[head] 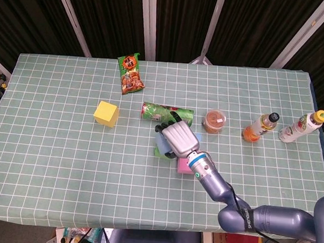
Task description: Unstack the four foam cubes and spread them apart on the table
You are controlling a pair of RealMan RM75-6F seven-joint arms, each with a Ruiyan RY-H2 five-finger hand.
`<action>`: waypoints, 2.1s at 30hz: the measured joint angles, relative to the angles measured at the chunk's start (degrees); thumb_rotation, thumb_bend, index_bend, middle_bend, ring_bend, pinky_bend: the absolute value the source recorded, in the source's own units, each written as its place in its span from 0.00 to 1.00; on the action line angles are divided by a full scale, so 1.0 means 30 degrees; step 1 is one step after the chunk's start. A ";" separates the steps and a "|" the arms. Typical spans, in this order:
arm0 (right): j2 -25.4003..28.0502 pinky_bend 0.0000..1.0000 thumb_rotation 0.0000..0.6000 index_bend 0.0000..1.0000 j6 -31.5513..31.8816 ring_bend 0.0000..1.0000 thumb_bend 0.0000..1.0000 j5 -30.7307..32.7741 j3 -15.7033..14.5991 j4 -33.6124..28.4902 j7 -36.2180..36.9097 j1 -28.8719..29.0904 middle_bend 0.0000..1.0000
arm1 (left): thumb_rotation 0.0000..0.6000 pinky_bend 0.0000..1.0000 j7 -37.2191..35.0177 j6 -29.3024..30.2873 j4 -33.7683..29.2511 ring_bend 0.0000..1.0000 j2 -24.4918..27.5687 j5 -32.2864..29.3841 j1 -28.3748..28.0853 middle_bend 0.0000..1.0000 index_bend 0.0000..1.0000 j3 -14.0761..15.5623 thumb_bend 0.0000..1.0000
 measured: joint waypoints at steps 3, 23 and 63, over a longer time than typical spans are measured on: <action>-0.1077 0.12 1.00 0.36 0.0568 0.61 0.26 0.0256 0.0499 0.0053 0.0357 0.0178 0.44 | 1.00 0.00 -0.0254 -0.0094 0.0040 0.00 0.0072 -0.0049 -0.0024 0.00 0.23 -0.0027 0.14; -0.6821 0.00 1.00 0.01 0.4390 0.17 0.08 0.0868 0.1327 0.0194 -0.1615 0.0682 0.04 | 1.00 0.00 -0.1338 -0.0383 0.0327 0.00 0.0443 -0.0306 -0.0040 0.00 0.23 -0.0132 0.14; -0.6527 0.00 1.00 0.00 0.2907 0.27 0.07 0.3594 0.0685 0.4031 -0.1188 -0.1071 0.07 | 1.00 0.00 -0.0451 -0.0285 0.0216 0.00 0.0166 -0.0420 -0.0079 0.00 0.23 -0.0163 0.15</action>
